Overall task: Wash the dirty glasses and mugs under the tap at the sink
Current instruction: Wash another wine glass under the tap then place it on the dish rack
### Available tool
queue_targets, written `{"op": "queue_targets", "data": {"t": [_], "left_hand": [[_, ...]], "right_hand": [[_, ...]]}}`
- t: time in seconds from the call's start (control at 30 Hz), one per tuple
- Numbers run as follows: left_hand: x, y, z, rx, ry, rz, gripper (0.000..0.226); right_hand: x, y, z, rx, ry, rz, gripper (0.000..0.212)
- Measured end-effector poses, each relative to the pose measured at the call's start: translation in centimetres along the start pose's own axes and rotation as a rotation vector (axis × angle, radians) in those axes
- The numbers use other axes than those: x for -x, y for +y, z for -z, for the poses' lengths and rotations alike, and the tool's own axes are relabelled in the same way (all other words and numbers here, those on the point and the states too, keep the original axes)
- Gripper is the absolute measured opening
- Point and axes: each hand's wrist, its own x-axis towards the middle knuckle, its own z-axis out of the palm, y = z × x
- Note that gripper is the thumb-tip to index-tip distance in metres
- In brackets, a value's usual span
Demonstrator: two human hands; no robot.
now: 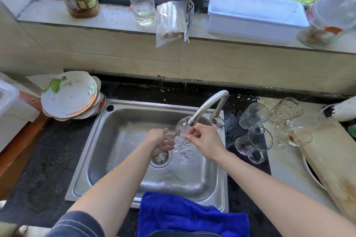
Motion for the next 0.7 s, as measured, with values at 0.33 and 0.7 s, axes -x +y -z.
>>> {"op": "queue_targets", "data": {"t": [0.33, 0.7], "left_hand": [[-3.3, 1.4, -4.5, 0.09, 0.031, -0.039, 0.021], [-3.3, 2.4, -2.3, 0.0, 0.125, -0.169, 0.017]], "right_hand": [[1.3, 0.8, 1.4, 0.602, -0.242, 0.185, 0.037], [1.9, 0.5, 1.6, 0.59, -0.26, 0.339, 0.037]]}}
